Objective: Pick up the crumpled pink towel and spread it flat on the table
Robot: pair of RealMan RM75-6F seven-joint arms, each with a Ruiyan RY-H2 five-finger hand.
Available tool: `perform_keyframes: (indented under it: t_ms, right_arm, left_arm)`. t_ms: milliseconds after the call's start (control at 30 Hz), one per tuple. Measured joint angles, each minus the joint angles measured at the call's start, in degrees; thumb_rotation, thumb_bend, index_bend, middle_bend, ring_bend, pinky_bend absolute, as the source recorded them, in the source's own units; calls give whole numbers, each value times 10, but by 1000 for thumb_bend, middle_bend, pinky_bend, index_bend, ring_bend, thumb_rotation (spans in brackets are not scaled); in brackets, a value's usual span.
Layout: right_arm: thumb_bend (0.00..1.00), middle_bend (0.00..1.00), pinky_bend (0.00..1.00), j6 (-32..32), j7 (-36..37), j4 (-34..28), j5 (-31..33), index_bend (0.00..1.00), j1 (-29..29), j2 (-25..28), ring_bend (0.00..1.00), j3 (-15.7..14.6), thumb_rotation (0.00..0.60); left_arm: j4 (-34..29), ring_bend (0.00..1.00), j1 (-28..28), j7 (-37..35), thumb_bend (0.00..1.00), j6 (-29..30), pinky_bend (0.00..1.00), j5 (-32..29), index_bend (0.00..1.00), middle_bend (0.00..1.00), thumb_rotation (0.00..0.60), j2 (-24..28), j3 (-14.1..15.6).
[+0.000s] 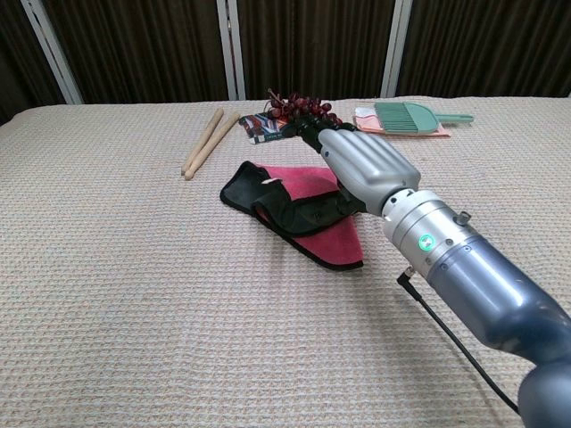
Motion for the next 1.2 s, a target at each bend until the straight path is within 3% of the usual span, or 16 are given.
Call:
perform_keyframes:
  t_ms: [200,467,900,1200]
  right_arm:
    - [322,61,16,2,2,-12,4,174,-5,6,74,0,600]
    - [381,121,16,4,9,1,6,405,-5,-4,126,-1,600]
    - [415,175,16,21,41,44,-8,489,5,-36,137,1,600]
    - [521,182,16,18,48,58,-9,539,8,-43,138,0,600]
  left_arm:
    - [-2,0,0,2,0,1,3,4,0,0,600,-1,2]
    - [-1,0,1,4,0,0,4,5,0,0,600,-2,4]
    - [3,0,0,4,0,-5,3,3,0,0,600,-6,4]
    - [5,0,-1,2,0,-8,3,0,0,0,600,-7,4]
